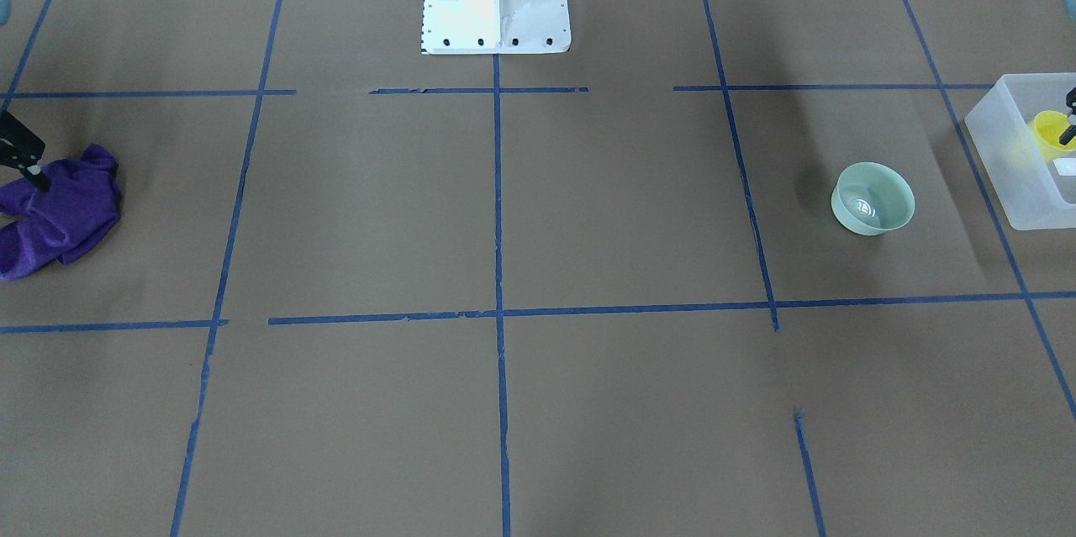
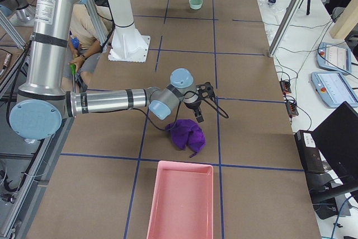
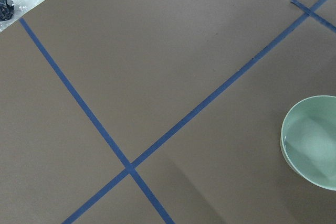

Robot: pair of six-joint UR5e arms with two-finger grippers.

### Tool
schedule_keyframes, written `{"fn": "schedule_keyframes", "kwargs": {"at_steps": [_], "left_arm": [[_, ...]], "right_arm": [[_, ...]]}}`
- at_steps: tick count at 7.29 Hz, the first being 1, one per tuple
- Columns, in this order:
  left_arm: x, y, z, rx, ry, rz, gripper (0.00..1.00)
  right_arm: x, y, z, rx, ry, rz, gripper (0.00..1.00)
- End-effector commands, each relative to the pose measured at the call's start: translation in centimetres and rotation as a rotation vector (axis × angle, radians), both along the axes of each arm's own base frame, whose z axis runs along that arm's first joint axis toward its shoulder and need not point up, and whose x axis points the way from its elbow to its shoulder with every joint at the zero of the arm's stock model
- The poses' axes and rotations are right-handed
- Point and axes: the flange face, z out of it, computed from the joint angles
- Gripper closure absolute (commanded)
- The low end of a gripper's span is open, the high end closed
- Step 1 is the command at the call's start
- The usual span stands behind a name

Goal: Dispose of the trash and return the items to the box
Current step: 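Reach the right gripper down and grasp the purple cloth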

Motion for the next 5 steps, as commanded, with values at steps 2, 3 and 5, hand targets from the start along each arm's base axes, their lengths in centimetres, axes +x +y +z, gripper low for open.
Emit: {"fn": "schedule_keyframes", "kwargs": {"at_steps": [2, 3, 5], "left_arm": [[0.0, -0.5, -1.3, 0.011, 0.011, -0.009, 0.00], [0.1, -0.7, -1.5, 0.008, 0.016, -0.015, 0.00], [0.1, -1.1, -1.9, -0.010, 0.031, -0.033, 0.00]], "right_arm": [[-3.6, 1.2, 5.0, 0.012, 0.043, -0.053, 0.12], [-4.2, 1.7, 5.4, 0.012, 0.050, -0.073, 0.47], [-4.7, 2.1, 6.1, 0.083, 0.088, -0.155, 1.00]]}}
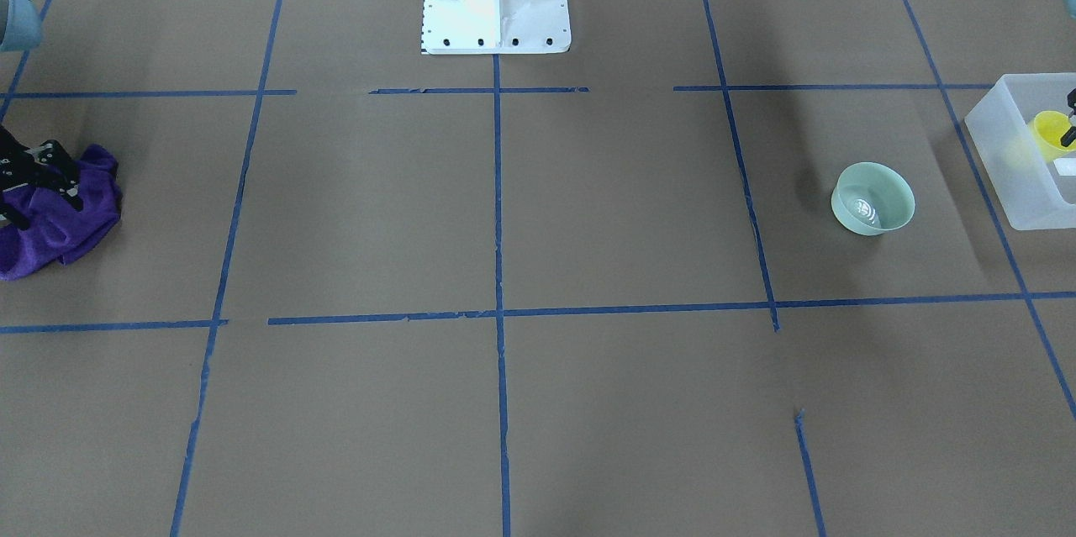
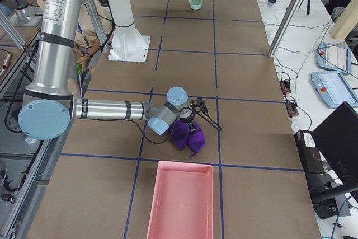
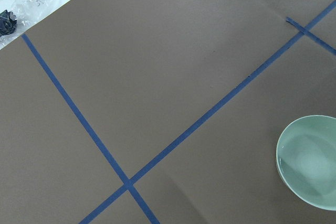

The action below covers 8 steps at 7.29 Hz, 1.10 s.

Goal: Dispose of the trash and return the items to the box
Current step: 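Reach the right gripper down and grasp the purple cloth, then lift the purple cloth with the right gripper and drop it into the pink bin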

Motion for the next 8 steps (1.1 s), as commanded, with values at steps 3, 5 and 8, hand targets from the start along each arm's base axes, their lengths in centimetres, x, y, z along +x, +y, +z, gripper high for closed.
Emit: {"fn": "schedule_keyframes", "kwargs": {"at_steps": [3, 5, 8], "left_arm": [[0.0, -0.1, -0.1, -0.013, 0.011, -0.008, 0.00], [0.0, -0.1, -0.1, -0.015, 0.011, -0.009, 0.00], [0.2, -1.2, -1.1, -0.064, 0.048, -0.060, 0.00]], "right_arm": [[0.6, -0.3, -0.3, 0.058, 0.012, -0.054, 1.00], [4.3, -1.8, -5.3, 0.020, -0.005, -0.042, 1.00], [18.2, -5.3, -14.3, 0.083, 0.203, -0.175, 1.00]]}}
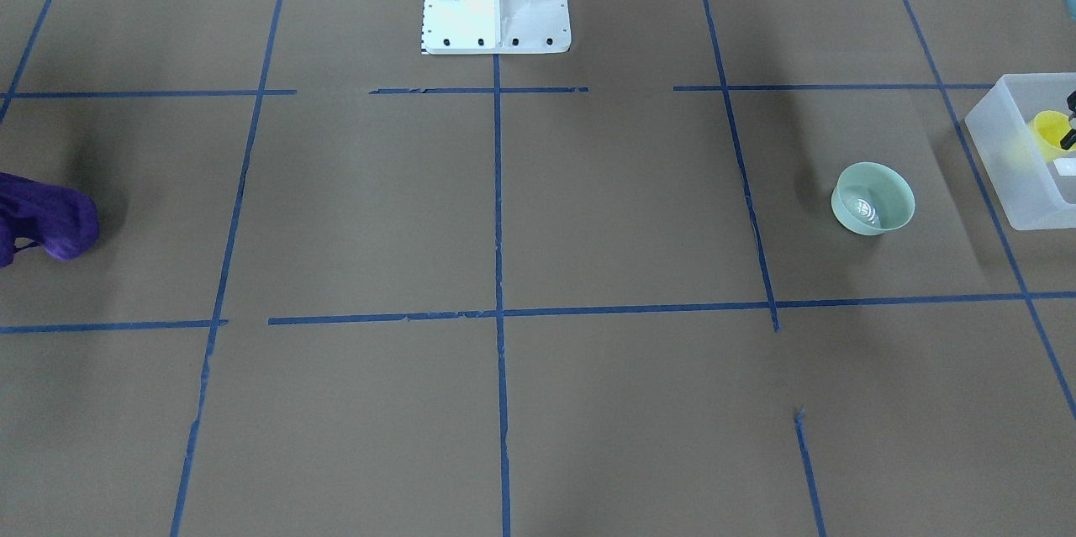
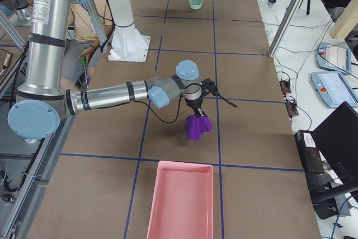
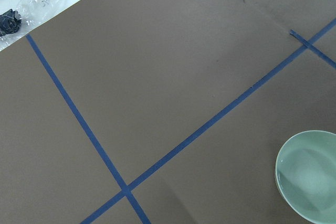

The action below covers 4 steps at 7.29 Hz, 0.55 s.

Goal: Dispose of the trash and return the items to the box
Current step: 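Lift the purple cloth with the right gripper and drop it into the pink bin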

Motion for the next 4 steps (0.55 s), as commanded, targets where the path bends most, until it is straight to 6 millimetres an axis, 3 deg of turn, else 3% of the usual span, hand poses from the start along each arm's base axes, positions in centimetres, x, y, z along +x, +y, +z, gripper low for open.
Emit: {"fn": "schedule_keyframes", "kwargs": {"at_steps": [1, 2, 3, 4], "left_arm": [[0.3, -1.2, -1.2, -0.067, 0.052, -0.061, 0.00], [1.2, -1.6, -1.7, -0.088, 0.069, -0.062, 0.00], [2.6, -2.6, -2.5, -0.103, 0.073, -0.074, 0.00], [4.5, -3.5, -3.1, -0.129, 0.063, -0.116, 0.00]], "right_arm": [[12.6, -1.7, -1.8, 0.058, 0.103, -0.111, 1.00], [17.5, -1.6, 0.7, 0.087, 0.129, -0.138, 1.00], [21.0, -1.3, 3.2, 0.104, 0.149, -0.156, 1.00], [23.3, 0.3, 5.8, 0.109, 0.166, -0.180, 1.00]]}}
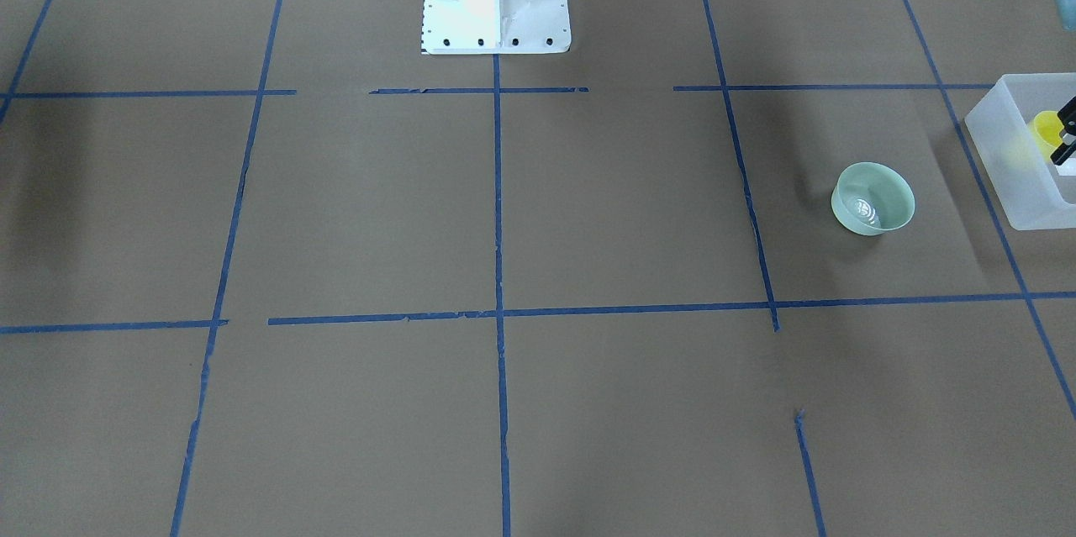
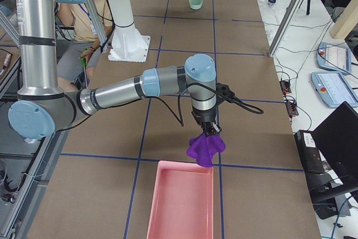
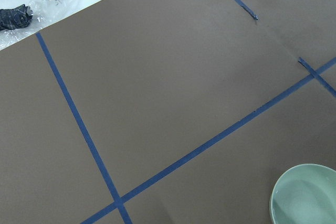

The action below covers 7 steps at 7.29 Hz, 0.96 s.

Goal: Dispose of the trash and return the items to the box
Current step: 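Lift the purple cloth with the right gripper and drop it into the pink bin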

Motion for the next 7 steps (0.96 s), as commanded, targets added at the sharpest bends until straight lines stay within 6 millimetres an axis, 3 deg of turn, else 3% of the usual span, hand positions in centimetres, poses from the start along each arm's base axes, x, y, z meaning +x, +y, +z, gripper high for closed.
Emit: {"fn": "schedule_keyframes", "kwargs": {"at_steps": [1, 2, 4, 6, 7], "left_arm": [[4.0, -1.9, -2.0, -0.049, 0.013, -0.053, 0.00], [5.1, -2.5, -2.7, -0.055, 0.022, -0.057, 0.00], [5.9, -2.5, -3.1, -0.103, 0.051, -0.084, 0.00], [9.6, -2.3, -3.7, -0.190, 0.077, -0.156, 0.07], [11.2, -2.0, -2.8, -0.196, 0.049, -0.165, 0.08]], "right_arm": [[3.9, 3.7, 5.9, -0.015, 0.020, -0.056, 0.82], [3.3, 5.4, 7.5, -0.066, -0.024, -0.016, 0.01], [1.7, 4.6, 6.0, -0.228, -0.177, 0.206, 0.00], [-0.8, 3.3, 4.8, -0.290, -0.237, 0.314, 0.01], [-3.0, 2.4, 3.5, -0.294, -0.246, 0.328, 0.01]]}}
